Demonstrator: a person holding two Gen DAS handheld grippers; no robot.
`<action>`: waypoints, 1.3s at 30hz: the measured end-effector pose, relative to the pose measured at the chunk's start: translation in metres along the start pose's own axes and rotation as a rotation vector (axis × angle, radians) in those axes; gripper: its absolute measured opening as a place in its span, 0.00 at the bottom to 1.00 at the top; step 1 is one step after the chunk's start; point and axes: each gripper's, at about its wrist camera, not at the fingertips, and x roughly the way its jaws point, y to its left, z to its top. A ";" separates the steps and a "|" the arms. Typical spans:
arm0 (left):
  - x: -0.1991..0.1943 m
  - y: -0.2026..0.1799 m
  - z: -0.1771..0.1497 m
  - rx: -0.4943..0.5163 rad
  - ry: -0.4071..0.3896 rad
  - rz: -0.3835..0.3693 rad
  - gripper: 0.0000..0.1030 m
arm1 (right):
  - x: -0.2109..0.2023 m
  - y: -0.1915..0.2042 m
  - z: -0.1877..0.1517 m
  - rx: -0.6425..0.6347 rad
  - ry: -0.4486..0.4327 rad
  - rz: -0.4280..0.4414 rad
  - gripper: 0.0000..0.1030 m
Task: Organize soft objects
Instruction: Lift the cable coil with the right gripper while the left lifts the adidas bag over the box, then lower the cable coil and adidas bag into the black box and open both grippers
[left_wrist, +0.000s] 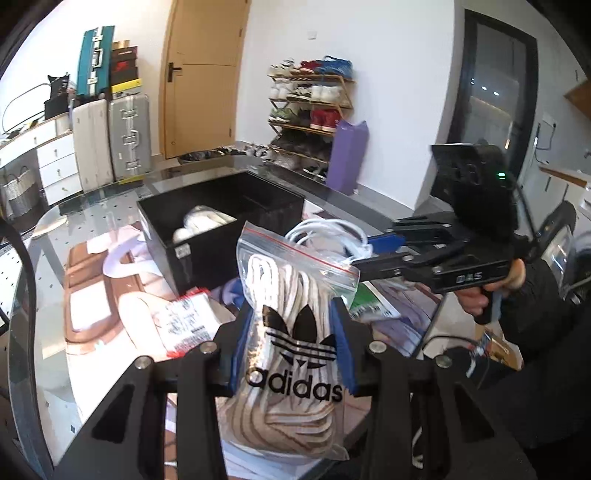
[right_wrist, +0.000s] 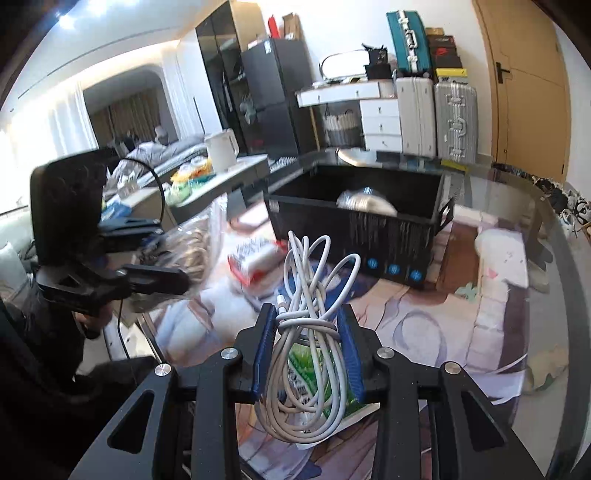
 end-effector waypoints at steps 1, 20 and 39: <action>0.001 0.001 0.002 0.000 -0.005 0.004 0.37 | -0.004 0.000 0.003 0.004 -0.015 -0.006 0.33; 0.036 0.037 0.057 -0.109 -0.092 0.259 0.38 | -0.010 -0.012 0.066 0.057 -0.114 -0.108 0.33; 0.088 0.080 0.085 -0.189 -0.058 0.325 0.38 | 0.027 -0.041 0.105 0.115 -0.053 -0.149 0.33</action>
